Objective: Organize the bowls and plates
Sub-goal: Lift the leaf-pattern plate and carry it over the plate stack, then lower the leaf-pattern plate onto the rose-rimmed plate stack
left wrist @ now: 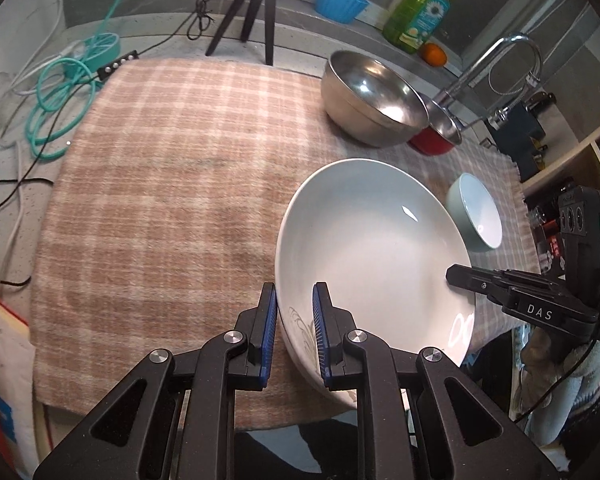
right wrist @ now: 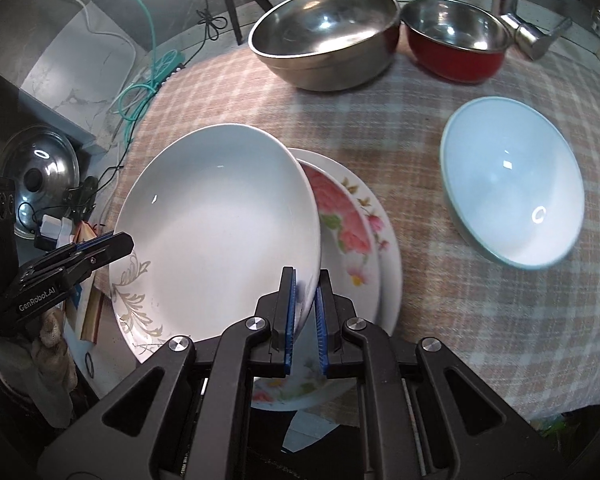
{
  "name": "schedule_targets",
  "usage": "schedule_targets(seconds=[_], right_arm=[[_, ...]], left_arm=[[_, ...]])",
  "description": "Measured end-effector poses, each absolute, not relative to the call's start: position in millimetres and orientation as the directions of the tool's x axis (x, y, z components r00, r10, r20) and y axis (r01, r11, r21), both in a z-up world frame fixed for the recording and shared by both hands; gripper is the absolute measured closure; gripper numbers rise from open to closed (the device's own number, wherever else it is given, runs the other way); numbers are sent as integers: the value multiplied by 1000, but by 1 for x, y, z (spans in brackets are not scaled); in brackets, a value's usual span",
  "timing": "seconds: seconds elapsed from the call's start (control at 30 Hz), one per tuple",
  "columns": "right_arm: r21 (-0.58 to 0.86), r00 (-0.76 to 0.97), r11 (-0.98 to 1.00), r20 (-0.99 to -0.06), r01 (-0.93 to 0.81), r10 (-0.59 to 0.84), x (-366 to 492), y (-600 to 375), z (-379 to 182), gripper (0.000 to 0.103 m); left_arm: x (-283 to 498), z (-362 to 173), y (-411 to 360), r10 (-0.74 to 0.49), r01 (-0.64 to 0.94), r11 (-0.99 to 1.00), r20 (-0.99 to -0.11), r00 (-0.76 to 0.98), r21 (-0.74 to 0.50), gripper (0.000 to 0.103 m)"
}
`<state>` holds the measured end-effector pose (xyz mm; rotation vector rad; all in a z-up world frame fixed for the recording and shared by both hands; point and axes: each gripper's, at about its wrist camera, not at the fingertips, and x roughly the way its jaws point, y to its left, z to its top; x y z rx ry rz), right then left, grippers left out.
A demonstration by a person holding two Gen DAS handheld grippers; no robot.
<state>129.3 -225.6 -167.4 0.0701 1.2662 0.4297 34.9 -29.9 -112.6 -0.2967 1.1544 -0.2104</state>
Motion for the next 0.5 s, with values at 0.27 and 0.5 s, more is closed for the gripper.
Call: schedule_targets(seconds=[0.27, 0.5], right_arm=[[260, 235, 929, -917, -265, 324, 126, -238, -173, 93], [231, 244, 932, -922, -279, 301, 126, -238, -174, 93]], left_arm=[[34, -120, -45, -311, 28, 946, -876, 368, -324, 87], [33, -125, -50, -298, 30, 951, -887, 354, -308, 87]])
